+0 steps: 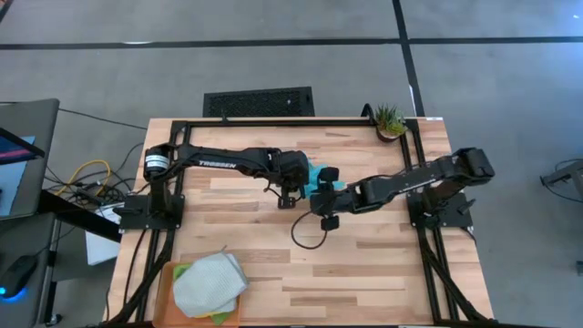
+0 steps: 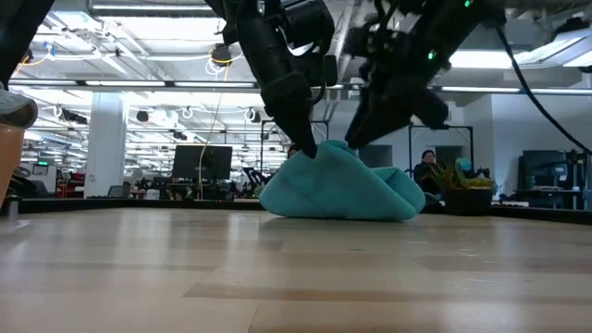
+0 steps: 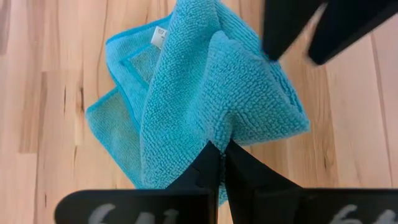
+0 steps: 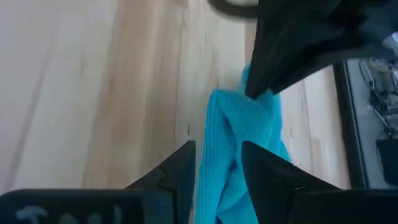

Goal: Fold microfiber towels
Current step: Put the folded blue towel into the orange bin

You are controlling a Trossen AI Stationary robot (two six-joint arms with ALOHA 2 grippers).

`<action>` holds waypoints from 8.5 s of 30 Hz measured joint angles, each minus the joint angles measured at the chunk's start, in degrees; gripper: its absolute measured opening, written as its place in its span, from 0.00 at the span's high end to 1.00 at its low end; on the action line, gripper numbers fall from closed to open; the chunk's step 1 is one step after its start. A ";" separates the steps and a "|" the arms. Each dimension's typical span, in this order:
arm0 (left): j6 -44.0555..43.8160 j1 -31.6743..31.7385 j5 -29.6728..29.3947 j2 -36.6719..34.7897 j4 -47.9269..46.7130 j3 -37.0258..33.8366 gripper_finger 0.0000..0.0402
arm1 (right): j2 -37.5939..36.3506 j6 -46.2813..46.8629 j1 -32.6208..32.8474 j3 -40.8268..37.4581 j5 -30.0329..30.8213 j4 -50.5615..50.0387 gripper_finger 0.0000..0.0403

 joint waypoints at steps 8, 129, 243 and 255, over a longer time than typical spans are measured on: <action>0.07 0.02 1.16 0.00 0.26 0.00 1.00 | 3.89 -1.48 -1.59 0.04 3.38 1.69 0.62; -3.51 -3.52 3.25 -7.30 -21.05 0.09 1.00 | 8.16 -1.91 -4.73 7.53 -2.62 0.67 0.98; -111.26 -81.07 -12.63 -18.16 -25.47 -12.13 1.00 | 51.30 -8.82 11.68 77.53 -28.91 -8.55 0.83; -113.39 -80.94 -11.87 -18.18 -24.86 -12.13 0.73 | 51.29 -8.89 11.73 77.53 -28.46 -8.05 0.53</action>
